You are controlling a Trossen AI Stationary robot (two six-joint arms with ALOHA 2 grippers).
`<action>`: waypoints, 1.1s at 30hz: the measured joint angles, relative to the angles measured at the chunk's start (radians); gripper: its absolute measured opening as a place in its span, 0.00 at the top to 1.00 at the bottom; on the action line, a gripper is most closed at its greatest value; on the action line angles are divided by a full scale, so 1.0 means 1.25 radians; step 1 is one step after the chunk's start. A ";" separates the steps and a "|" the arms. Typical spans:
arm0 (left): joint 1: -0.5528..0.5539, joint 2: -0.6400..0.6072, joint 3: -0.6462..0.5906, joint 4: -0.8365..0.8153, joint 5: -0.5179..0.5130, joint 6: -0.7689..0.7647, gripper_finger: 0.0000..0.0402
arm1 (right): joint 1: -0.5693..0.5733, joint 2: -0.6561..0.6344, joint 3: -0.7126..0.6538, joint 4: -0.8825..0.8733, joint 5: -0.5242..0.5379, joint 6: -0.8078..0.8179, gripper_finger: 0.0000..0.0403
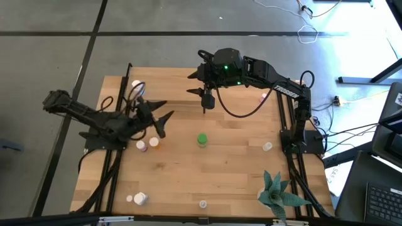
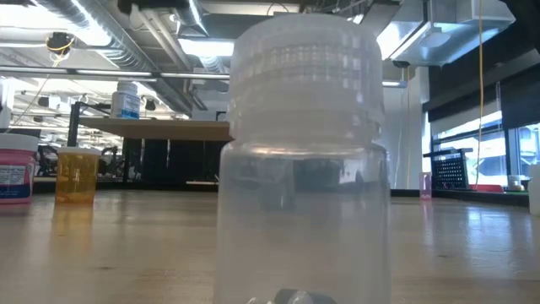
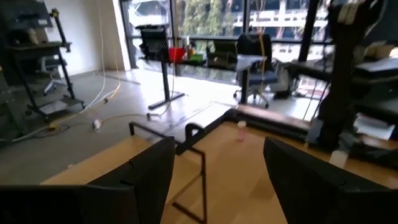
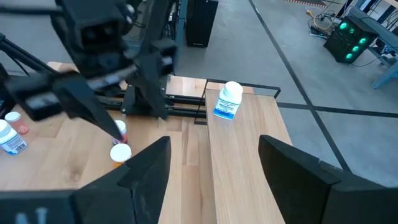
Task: Pick and place medicine bottles onto shelf by color
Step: Put the top white pill bottle on the shelf
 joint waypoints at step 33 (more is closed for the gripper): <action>0.190 -0.033 0.069 -0.755 0.199 -0.463 0.41 | 0.000 0.000 0.000 -0.002 -0.001 0.047 0.39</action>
